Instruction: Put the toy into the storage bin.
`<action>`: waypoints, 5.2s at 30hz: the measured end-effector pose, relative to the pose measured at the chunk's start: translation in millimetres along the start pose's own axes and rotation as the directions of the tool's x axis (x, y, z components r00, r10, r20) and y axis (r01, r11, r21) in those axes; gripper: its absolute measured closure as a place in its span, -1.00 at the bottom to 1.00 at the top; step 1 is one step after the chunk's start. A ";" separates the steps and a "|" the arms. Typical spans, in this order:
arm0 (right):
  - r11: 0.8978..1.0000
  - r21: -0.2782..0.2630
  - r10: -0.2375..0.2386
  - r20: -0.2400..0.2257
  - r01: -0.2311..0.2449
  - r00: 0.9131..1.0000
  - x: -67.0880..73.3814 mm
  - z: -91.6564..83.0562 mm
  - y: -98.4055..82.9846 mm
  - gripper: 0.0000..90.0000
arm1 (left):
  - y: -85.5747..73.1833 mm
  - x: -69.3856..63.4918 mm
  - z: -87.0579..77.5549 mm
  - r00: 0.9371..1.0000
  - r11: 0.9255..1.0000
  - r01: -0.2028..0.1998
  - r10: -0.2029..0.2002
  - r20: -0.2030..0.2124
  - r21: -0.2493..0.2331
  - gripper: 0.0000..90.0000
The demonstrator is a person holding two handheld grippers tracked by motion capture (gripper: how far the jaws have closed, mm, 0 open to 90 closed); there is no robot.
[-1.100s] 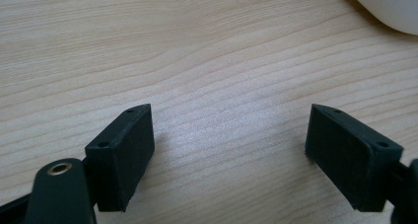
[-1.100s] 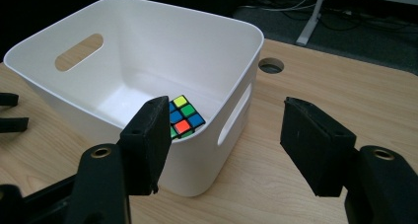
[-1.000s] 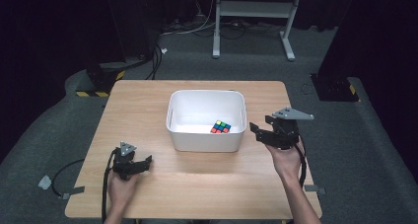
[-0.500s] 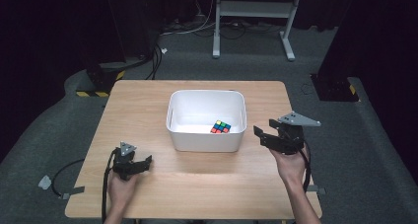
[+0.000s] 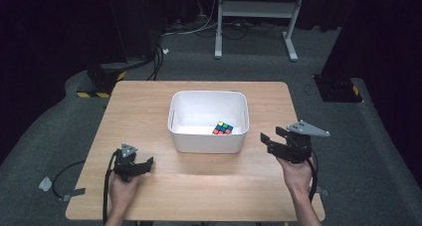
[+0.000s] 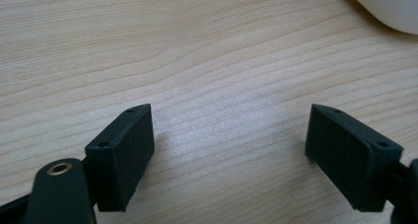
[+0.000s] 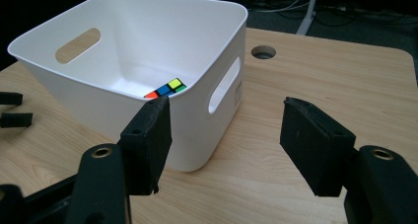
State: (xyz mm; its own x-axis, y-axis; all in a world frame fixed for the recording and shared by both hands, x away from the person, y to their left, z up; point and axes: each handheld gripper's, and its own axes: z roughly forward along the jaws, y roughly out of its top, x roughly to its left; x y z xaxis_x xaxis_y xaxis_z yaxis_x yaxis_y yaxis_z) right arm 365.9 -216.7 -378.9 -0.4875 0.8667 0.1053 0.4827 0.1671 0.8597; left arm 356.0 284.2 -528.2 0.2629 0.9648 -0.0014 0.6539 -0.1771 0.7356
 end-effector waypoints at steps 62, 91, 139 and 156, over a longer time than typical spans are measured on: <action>0.997 0.036 0.072 -0.003 -0.072 0.997 -6.5 19.7 -81.4 -0.17 | 0.0 0.0 -0.1 1.000 1.000 -0.001 0.001 0.000 0.001 -0.58; 0.991 0.095 0.093 0.070 -0.099 0.993 -22.1 46.2 -98.0 -0.17 | -0.1 0.0 -0.1 1.000 1.000 0.000 0.000 0.000 0.001 -0.58; 0.981 0.177 0.043 0.196 -0.079 0.980 -29.2 82.0 -108.7 -0.17 | -0.1 -0.2 -0.1 1.000 1.000 0.000 0.000 -0.002 0.000 -0.58; 0.977 0.210 -0.013 0.224 -0.035 0.974 -27.2 87.8 -113.6 -0.24 | -0.2 -0.3 -0.2 1.000 1.000 0.001 -0.001 -0.001 0.001 -0.58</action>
State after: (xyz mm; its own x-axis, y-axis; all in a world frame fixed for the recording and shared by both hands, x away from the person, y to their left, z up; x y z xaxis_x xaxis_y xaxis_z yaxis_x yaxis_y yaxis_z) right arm 388.2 -218.0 -523.4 -0.3180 0.9479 -0.0206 0.6416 0.2311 0.7314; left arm 355.7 284.0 -528.2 0.2615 0.9652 -0.0010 0.6546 -0.1766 0.7351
